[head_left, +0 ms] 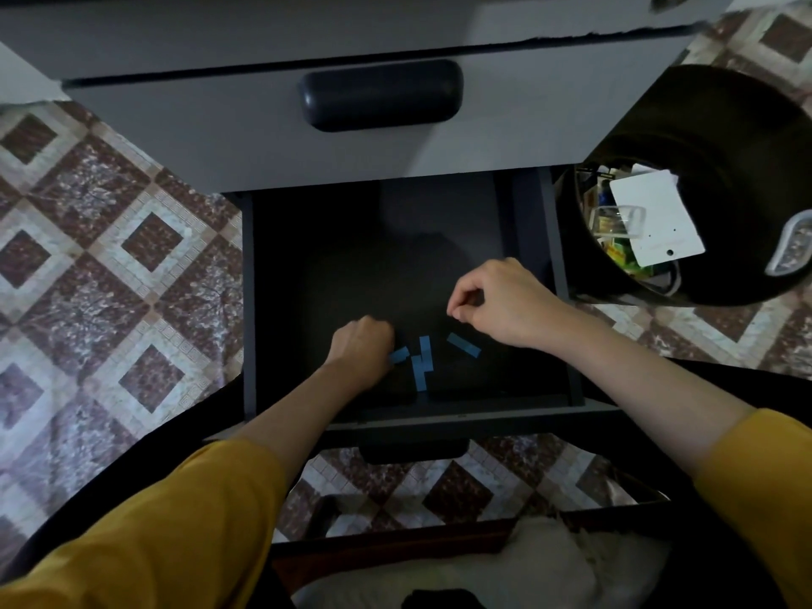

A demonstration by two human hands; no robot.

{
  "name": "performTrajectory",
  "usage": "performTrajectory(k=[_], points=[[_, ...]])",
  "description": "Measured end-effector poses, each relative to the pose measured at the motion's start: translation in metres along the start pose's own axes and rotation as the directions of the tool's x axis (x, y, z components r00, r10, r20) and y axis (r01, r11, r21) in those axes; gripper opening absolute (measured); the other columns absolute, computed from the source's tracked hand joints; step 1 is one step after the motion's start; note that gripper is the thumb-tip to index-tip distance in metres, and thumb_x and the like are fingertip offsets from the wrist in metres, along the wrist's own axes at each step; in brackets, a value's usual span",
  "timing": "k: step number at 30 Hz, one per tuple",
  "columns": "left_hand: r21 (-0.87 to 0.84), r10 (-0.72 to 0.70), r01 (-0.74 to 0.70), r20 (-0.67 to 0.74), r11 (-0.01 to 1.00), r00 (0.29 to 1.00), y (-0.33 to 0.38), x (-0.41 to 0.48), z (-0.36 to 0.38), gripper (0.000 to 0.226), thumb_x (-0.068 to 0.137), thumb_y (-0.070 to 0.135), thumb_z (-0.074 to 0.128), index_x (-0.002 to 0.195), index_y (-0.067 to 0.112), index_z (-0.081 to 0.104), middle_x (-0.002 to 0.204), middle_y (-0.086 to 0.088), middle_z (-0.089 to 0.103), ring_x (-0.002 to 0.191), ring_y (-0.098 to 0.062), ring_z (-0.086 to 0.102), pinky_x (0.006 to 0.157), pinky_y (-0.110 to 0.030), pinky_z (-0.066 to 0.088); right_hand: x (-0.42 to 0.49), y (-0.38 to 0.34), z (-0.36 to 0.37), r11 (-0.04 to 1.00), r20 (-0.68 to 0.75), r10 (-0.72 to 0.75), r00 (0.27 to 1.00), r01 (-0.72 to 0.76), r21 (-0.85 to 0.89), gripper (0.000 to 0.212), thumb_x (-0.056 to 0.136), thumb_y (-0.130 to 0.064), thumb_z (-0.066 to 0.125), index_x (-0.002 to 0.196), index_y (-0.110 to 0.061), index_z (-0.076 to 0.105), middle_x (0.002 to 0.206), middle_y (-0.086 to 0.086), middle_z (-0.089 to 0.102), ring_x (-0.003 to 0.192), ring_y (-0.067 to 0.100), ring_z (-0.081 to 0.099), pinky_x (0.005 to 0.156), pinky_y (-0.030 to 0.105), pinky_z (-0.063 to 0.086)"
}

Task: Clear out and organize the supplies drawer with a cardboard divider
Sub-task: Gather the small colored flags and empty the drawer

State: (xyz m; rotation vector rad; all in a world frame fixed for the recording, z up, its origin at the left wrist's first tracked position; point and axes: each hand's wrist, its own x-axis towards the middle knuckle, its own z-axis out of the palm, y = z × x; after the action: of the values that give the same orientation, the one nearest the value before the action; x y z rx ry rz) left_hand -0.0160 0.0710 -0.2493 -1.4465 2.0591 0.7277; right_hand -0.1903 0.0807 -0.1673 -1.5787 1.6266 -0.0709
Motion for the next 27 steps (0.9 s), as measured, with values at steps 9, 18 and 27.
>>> performTrajectory(k=[9, 18, 27], points=[[0.071, 0.08, -0.082, 0.034, 0.994, 0.996, 0.003, -0.003, 0.002, 0.011, 0.091, 0.018, 0.054, 0.101, 0.015, 0.059, 0.104, -0.005, 0.059, 0.088, -0.018, 0.056, 0.068, -0.026, 0.042, 0.001, 0.002, 0.001, 1.0, 0.026, 0.019, 0.999, -0.019, -0.018, 0.01, 0.088, -0.013, 0.062, 0.092, -0.015, 0.071, 0.089, -0.005, 0.065, 0.089, 0.009, 0.061, 0.082, 0.026, 0.051], [-0.606, -0.058, 0.056, 0.015, 0.793, 0.998, 0.004, -0.01, -0.026, 0.021, 0.077, 0.01, 0.073, 0.096, 0.012, 0.066, 0.089, 0.002, 0.066, 0.074, -0.003, 0.06, 0.069, -0.018, 0.051, 0.015, 0.012, 0.021, 0.971, -0.08, 0.211, 0.974, -0.218, -0.096, 0.009, 0.085, -0.009, 0.064, 0.09, -0.008, 0.072, 0.097, 0.009, 0.066, 0.094, 0.022, 0.061, 0.077, 0.03, 0.053], [-0.772, -0.156, 0.052, -0.062, 0.634, 0.986, -0.009, -0.019, -0.039, 0.024, 0.081, 0.006, 0.067, 0.105, 0.004, 0.066, 0.107, -0.009, 0.065, 0.07, -0.004, 0.058, 0.063, -0.017, 0.053, 0.02, 0.022, 0.069, 0.941, -0.011, 0.255, 0.967, -0.251, -0.227, 0.013, 0.088, -0.008, 0.056, 0.091, 0.001, 0.064, 0.096, 0.015, 0.065, 0.093, 0.031, 0.062, 0.066, 0.03, 0.044]])
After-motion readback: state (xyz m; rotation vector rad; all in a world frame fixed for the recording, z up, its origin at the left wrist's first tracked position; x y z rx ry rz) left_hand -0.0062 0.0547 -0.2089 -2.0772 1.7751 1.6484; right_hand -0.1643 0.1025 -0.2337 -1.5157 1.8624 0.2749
